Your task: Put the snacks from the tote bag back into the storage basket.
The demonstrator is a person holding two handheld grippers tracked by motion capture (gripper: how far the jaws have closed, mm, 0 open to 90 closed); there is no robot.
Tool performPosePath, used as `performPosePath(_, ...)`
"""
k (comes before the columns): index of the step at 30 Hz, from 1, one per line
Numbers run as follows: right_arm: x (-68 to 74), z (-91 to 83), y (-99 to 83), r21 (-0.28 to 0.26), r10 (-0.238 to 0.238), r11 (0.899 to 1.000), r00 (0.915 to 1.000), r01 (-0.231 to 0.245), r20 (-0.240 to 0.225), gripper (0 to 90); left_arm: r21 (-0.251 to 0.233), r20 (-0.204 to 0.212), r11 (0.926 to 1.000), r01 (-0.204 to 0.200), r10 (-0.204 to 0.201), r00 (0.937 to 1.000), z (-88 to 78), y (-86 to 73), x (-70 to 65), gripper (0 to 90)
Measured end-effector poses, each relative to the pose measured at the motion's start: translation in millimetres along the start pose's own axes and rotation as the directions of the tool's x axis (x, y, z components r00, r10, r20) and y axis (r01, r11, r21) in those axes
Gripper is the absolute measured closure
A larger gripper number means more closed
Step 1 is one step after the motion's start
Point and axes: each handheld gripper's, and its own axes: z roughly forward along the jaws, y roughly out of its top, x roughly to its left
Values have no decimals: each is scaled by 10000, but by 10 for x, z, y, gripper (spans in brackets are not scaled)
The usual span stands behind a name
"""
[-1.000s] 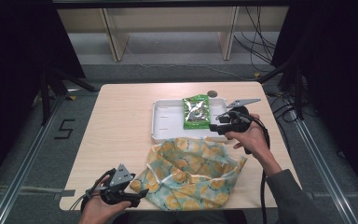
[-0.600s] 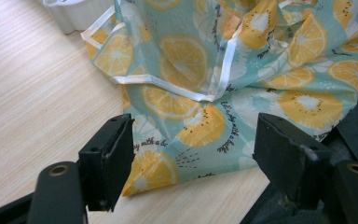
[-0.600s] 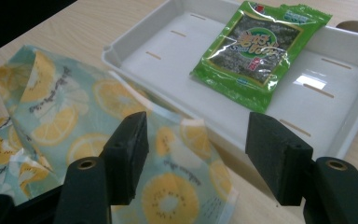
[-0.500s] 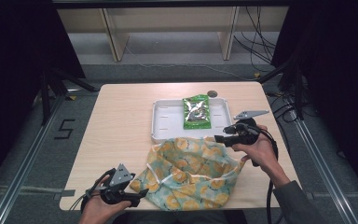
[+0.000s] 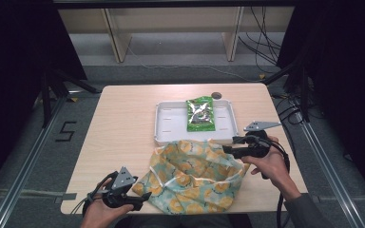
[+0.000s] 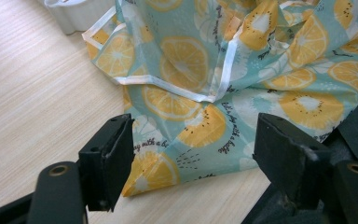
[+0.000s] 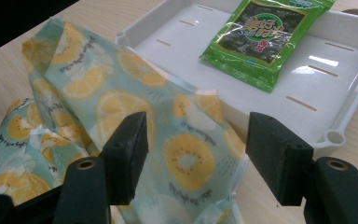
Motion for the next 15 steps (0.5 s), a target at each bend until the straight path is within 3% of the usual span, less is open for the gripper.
performPosePath(2, 16, -13, -25, 18, 66, 10000, 10000, -66, -34, 393, 177, 44, 9998, 34, -35, 10000, -10, -6, 2, 282)
performPosePath(4, 37, -32, -56, 31, 162, 9999, 9999, -162, 6, 391, 29, 39, 9998, 200, -200, 9998, -2, -4, -7, 282)
performPosePath(5, 28, -31, -73, -99, 10, 10000, 10000, -10, -23, 391, 151, 30, 9999, 37, -38, 10000, -11, -3, 3, 282)
performPosePath(6, 31, -40, -87, -74, -68, 10000, 10000, 67, -72, 391, -8, 15, 9997, 239, -239, 9997, 1, -5, -11, 282)
performPosePath(8, 77, -65, -110, -79, 236, 9997, 9996, -237, -153, 388, 168, 41, 9998, 52, -52, 10000, -10, -2, 3, 282)
performPosePath(9, 68, -77, -115, -63, 56, 10000, 9998, -57, -207, 384, -9, 27, 9997, 250, -250, 9997, 4, -3, -10, 282)
performPosePath(10, 85, -84, -129, -106, 125, 9999, 9997, -127, -216, 378, 145, 58, 9999, 55, -56, 10000, -7, -2, 1, 282)
performPosePath(14, 103, -119, -164, -147, 98, 9998, 9996, -102, -251, 365, -30, 0, 9998, 178, -178, 9998, 1, -2, -4, 282)
performPosePath(15, 112, -136, -174, -65, 146, 9999, 9996, -147, -230, 361, 214, 39, 9997, -101, 100, 9999, -18, 0, 14, 281)
